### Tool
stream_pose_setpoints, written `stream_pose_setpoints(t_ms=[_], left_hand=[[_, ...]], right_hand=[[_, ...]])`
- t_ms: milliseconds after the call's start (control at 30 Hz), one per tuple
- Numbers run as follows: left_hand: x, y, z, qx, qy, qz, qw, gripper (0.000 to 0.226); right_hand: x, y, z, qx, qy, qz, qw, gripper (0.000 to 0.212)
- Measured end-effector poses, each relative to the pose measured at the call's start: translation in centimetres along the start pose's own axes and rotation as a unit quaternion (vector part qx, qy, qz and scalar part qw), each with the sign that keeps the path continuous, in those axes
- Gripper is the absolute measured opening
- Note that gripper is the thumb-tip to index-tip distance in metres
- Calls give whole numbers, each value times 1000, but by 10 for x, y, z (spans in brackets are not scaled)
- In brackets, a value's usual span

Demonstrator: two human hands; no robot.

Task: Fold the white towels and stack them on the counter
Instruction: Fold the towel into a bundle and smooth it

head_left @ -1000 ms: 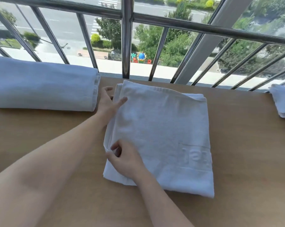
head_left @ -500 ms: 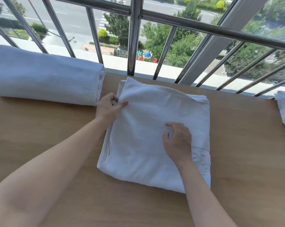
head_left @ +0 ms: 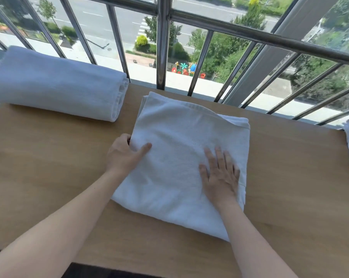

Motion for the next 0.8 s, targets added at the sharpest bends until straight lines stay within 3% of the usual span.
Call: stream_pose_setpoints(t_ms=[200, 433, 533, 600, 667, 733, 800], left_hand=[[-15, 5, -3, 74, 45, -85, 993, 45], [28, 10, -35, 117, 142, -38, 982, 45], [37, 18, -70, 172, 184, -23, 967, 21], [14, 30, -80, 215, 234, -59, 946, 54], [-38, 47, -76, 165, 276, -90, 942, 68], [-93, 73, -56, 147, 252, -40, 956, 68], [-121, 93, -35, 206, 205, 35, 956, 74]], right_hand=[[-4, 5, -4, 3, -2, -16, 1000, 57], [-32, 2, -16, 3, 25, -3, 1000, 64], [-55, 6, 3, -35, 98, 16, 994, 69], [-65, 9, 19, -59, 141, 29, 988, 71], [-66, 12, 29, -72, 167, 46, 982, 71], [-63, 11, 31, -89, 172, 62, 979, 71], [-59, 6, 26, -92, 154, 27, 983, 66]])
Point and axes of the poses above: each hand's wrist, its own x-axis towards the middle knuckle, its own y-axis out of the palm, z = x × y, the point moved 1 cm from there along x, towards the middle knuckle, and after that the axes turned 2 degrees about -z, right-handed, at the moved point
